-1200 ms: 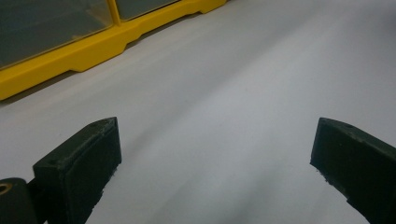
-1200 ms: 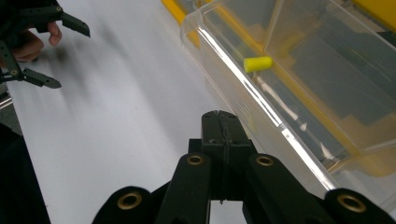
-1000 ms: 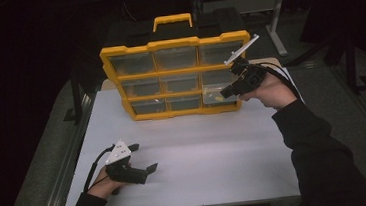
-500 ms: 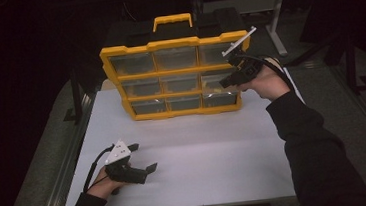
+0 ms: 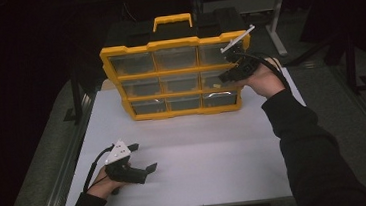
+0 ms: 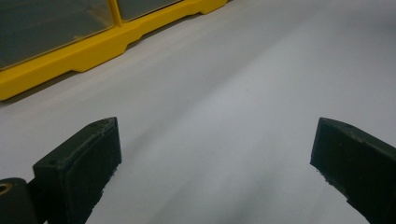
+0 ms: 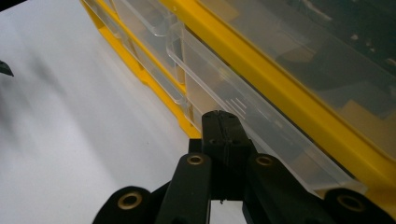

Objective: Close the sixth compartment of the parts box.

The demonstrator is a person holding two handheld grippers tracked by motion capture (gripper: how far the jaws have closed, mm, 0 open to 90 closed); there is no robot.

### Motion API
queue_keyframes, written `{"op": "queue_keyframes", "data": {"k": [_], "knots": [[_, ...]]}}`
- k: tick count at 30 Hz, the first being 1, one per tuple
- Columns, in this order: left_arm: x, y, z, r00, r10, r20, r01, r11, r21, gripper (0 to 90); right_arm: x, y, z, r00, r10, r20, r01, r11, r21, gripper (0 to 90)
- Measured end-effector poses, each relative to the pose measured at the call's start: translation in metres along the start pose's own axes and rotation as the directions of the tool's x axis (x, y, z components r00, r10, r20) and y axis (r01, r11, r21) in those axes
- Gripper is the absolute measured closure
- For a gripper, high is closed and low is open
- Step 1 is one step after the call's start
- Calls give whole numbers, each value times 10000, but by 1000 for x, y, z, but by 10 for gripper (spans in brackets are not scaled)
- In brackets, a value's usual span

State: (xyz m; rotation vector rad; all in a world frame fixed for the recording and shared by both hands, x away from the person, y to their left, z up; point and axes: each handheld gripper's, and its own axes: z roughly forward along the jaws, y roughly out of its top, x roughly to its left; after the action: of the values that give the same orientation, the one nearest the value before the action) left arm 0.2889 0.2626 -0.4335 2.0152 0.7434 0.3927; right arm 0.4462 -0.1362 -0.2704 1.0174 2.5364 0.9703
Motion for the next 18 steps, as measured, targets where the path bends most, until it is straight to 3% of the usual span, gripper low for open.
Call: {"op": "queue_keyframes", "data": {"k": [9, 18], "knots": [[0, 0, 1, 10000, 12, 57, -12, 10000, 3, 12, 5, -6, -1, 9998, -32, -196, 31, 10000, -57, 879], [-1, 0, 1, 9999, 51, 134, -51, 10000, 58, 12, 12, -28, 4, 9996, 17, -275, -26, 9995, -313, 691]]}}
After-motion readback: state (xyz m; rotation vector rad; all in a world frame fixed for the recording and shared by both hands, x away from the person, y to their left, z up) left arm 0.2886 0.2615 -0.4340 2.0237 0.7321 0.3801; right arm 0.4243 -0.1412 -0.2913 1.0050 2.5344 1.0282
